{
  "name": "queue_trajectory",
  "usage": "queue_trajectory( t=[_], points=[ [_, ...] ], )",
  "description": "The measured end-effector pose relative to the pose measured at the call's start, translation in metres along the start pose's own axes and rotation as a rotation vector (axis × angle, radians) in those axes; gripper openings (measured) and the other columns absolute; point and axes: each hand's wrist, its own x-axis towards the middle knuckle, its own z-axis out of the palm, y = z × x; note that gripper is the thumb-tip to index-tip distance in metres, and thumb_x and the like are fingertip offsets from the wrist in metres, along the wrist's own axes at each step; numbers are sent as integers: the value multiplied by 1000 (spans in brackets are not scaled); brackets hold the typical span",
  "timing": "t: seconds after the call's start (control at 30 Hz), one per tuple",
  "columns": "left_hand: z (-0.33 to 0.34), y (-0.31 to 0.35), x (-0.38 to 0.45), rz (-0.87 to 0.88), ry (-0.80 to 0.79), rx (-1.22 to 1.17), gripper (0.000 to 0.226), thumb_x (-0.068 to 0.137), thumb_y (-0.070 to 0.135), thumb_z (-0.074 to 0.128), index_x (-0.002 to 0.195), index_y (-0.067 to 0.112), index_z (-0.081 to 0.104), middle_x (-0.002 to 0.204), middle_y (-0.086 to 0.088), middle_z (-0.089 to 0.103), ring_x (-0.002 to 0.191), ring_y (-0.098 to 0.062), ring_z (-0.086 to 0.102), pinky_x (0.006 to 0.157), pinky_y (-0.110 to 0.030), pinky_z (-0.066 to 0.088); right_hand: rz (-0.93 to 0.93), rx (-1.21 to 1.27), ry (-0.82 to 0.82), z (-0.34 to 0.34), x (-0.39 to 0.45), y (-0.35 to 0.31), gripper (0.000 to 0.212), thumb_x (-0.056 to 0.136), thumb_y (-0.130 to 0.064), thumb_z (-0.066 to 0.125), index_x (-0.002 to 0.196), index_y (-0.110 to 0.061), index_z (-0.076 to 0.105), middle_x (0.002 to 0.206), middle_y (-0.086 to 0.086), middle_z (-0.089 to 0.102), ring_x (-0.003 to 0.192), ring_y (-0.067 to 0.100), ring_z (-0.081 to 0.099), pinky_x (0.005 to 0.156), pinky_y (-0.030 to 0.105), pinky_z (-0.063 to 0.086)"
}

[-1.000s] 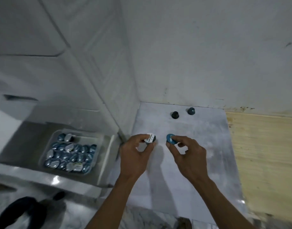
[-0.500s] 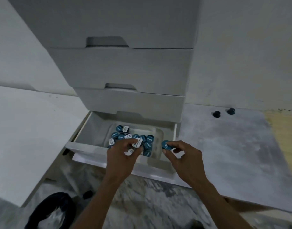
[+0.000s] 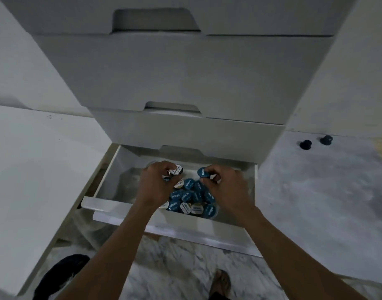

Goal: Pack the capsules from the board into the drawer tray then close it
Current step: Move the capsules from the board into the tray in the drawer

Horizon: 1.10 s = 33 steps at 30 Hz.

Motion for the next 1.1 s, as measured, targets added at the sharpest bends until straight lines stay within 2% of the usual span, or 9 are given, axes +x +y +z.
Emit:
queue_trajectory(
  t=[0.07,0.13,0.17,0.3,0.47,0.6,0.73,0.83,1.1],
  points=[
    [7,-9,17,18,-35,42,25,76,26,81,98,14,74,90,2,71,74,-6,60,63,-9,44,2,-66,-41,13,16,0,22,86,-35,69,107,-30,69,101,-10,73,82,12,64,73,35,56],
    [16,-19,31,12,-75,61,26,75,29,81,97,16,74,91,0,72,80,-15,63,71,-27,52,6,-116,-65,25,29,-1,23,86,-36,67,108,-31,68,104,-7,73,87,16,66,76,35,55],
    [20,-23,38,13,-99,69,24,75,30,81,95,18,74,92,0,72,82,-15,64,73,-29,53,15,-132,-78,29,34,-1,22,87,-35,67,108,-31,67,105,-5,73,89,18,66,78,35,55],
    [36,-43,57,53,-208,132,24,75,29,80,97,29,71,99,1,70,89,-17,66,78,-33,56,45,-188,-122,45,46,-3,20,90,-30,63,110,-27,67,105,1,71,94,21,65,82,38,53],
    [47,-56,67,58,-235,143,22,73,24,77,93,30,71,97,-6,68,90,-23,63,82,-38,54,63,-302,-129,58,52,-5,25,93,-27,57,117,-24,64,106,8,69,98,26,63,84,36,48],
    [50,-58,71,105,-263,175,19,75,19,74,94,24,72,95,-5,72,97,-27,59,86,-45,50,53,-385,-99,70,56,-3,23,92,-26,55,113,-24,65,102,6,71,97,25,63,83,36,46],
    [50,-58,75,151,-290,220,22,78,17,72,100,19,72,98,-10,70,99,-29,59,90,-43,49,73,-421,-79,78,60,2,23,92,-24,52,110,-22,66,96,7,72,90,27,65,78,34,47],
    [51,-57,77,191,-284,267,23,81,18,69,104,22,71,100,-9,69,100,-27,59,93,-40,47,61,-429,-97,82,62,4,23,90,-18,53,109,-21,65,94,9,71,87,28,65,76,34,47],
    [66,-64,83,242,-320,417,29,88,28,59,116,33,65,107,-5,65,108,-20,55,98,-32,32,39,-464,-151,86,64,13,30,89,-14,51,115,-22,63,97,9,72,90,28,66,85,37,47]
  ],
)
